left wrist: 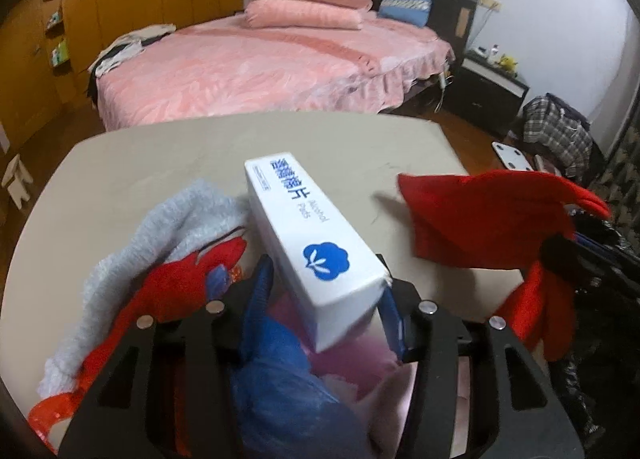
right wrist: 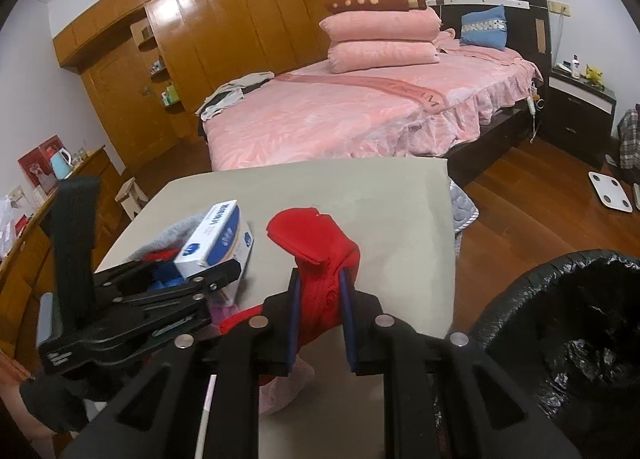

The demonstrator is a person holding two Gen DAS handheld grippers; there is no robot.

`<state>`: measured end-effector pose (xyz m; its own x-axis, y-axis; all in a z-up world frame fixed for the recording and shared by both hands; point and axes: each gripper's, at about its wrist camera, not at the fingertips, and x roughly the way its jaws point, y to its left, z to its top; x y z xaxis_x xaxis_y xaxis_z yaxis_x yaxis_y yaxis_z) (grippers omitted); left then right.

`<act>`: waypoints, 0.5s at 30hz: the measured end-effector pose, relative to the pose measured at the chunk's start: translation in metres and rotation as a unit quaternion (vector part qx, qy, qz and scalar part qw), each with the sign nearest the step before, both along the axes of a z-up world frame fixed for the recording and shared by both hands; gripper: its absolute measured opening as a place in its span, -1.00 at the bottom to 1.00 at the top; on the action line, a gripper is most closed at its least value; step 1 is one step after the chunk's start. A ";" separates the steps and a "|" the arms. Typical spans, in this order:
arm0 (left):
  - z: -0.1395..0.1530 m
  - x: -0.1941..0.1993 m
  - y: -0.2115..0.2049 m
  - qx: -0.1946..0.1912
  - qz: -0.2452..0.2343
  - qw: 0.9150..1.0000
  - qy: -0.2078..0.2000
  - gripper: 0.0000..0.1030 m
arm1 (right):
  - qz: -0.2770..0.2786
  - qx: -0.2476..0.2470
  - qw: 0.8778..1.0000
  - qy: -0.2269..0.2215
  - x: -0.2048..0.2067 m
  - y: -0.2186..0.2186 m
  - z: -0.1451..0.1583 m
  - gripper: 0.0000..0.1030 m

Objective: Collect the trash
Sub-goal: 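Grasp the white cotton-pad box with the left gripper while the right gripper lifts the red glove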

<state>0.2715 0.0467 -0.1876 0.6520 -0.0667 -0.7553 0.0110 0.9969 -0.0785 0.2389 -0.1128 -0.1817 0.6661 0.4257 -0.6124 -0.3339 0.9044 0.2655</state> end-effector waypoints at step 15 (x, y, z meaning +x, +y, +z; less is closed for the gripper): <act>0.036 -0.053 -0.003 -0.041 -0.044 0.996 -0.059 -0.45 | -0.005 0.000 1.000 -0.013 -0.025 -0.006 0.014 -0.64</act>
